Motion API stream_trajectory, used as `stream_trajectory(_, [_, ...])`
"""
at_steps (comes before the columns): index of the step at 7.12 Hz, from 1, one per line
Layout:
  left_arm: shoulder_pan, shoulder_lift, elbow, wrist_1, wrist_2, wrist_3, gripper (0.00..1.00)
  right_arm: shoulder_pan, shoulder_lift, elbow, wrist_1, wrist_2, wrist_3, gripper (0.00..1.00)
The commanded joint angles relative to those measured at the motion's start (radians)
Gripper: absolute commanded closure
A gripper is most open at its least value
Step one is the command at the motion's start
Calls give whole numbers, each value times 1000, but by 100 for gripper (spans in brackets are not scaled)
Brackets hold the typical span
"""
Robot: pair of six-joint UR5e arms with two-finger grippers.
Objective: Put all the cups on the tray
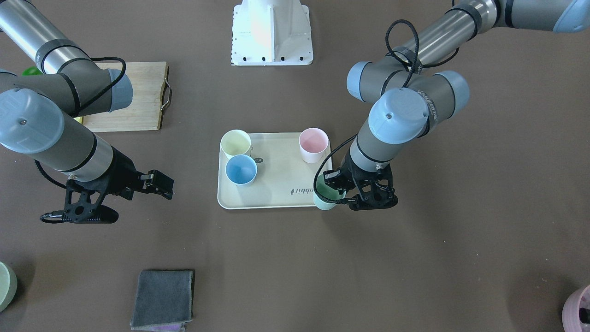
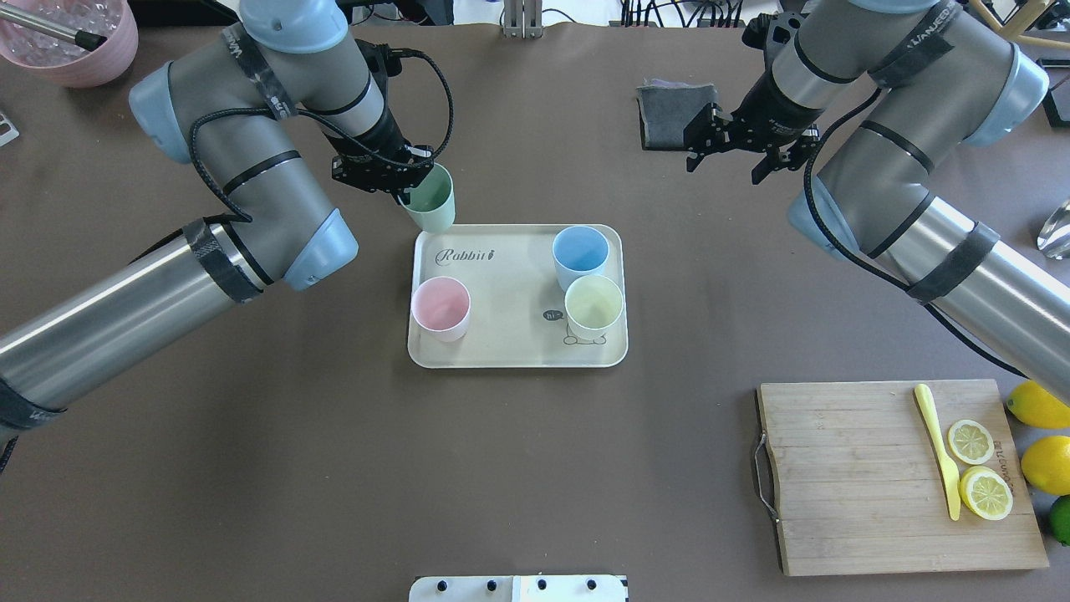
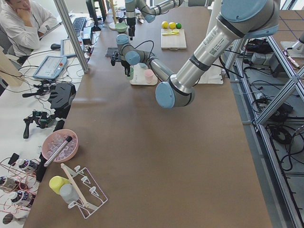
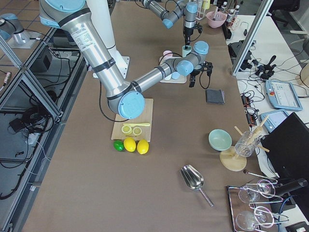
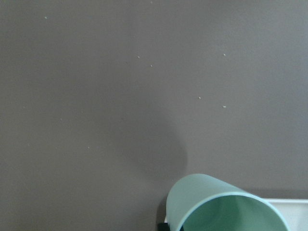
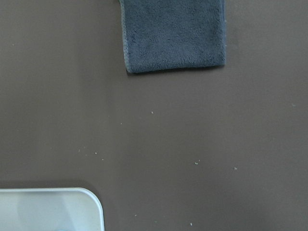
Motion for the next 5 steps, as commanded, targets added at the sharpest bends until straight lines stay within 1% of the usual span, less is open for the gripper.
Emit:
stream_trajectory(1, [38,1,-7,2,3,-25,100,16,-23,-6,-1,-13,-60,0])
stream_trajectory(2, [53,4,-7,2,6,-23,42,24,-38,-6,0,-17,-72,0])
stream_trajectory(3, [53,6,-7,-1,15,-22,6,33,-46,-6,-1,-17,-89,0])
stream_trajectory(4, [52,7,-23,0,14,-19,3,40,-47,-6,-3,-17,-89,0])
stream_trajectory(5, [41,9,-43,3,9,-16,3,45,-47,-6,-7,-16,-89,0])
